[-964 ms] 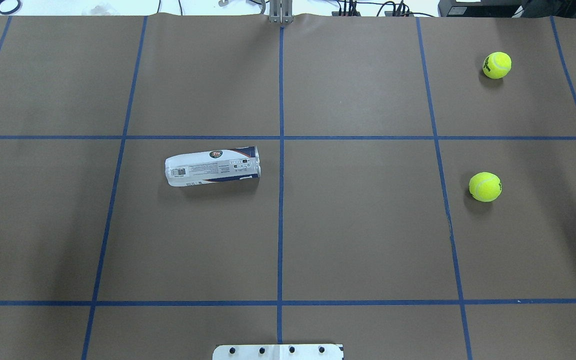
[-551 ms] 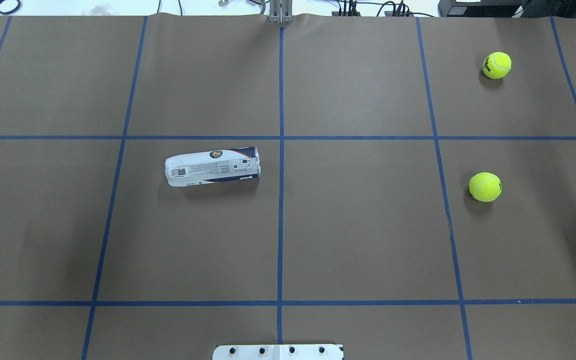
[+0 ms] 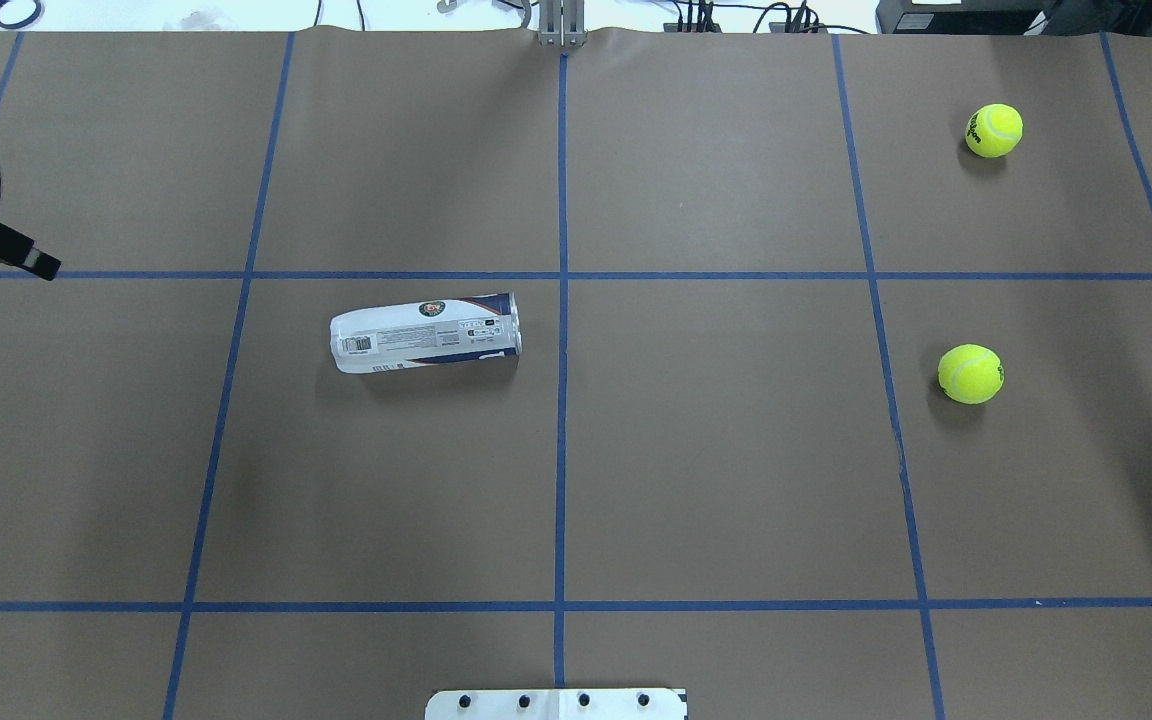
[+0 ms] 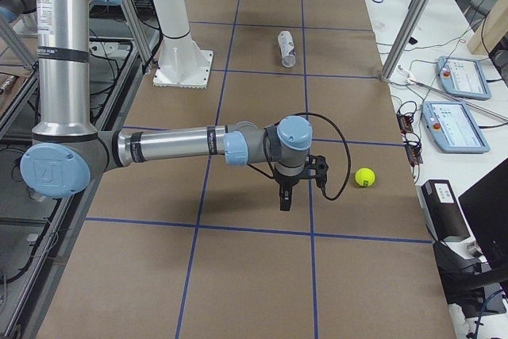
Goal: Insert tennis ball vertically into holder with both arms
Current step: 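Reach the left gripper down to the clear tube lying on its side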
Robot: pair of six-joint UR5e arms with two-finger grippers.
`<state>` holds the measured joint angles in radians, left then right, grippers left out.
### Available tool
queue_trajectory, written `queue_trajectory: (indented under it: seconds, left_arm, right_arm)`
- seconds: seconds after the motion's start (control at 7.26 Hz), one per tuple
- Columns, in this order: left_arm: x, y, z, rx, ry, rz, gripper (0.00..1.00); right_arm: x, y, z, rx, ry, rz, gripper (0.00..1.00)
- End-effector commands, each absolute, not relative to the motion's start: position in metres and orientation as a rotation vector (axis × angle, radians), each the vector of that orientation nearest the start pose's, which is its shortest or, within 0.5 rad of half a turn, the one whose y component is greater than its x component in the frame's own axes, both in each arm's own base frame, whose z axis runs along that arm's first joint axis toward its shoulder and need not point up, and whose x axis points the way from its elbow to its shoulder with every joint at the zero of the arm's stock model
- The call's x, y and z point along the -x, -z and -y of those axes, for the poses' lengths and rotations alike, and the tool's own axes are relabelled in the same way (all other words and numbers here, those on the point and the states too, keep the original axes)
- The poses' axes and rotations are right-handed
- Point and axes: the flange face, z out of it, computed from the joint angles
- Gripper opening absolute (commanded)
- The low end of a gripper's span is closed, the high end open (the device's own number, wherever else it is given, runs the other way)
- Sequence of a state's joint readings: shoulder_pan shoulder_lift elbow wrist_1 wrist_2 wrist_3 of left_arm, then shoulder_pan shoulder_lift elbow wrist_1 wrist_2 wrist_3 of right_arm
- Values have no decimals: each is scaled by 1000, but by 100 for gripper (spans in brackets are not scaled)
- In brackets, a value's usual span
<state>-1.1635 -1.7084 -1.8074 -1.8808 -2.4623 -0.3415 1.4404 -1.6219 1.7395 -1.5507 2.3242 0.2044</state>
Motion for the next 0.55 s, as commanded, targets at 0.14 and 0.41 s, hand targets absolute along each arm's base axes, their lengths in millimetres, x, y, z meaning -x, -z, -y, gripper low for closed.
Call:
queue_trajectory:
  seconds: [0.14, 0.41]
  left_arm:
    - [-321, -321, 496, -475, -689, -1016, 78]
    - [-363, -294, 482, -471, -762, -1039, 53]
  right_arm:
    - [-2, -600, 481, -2, -20, 766, 99]
    - [-2, -599, 481, -2, -18, 768, 99]
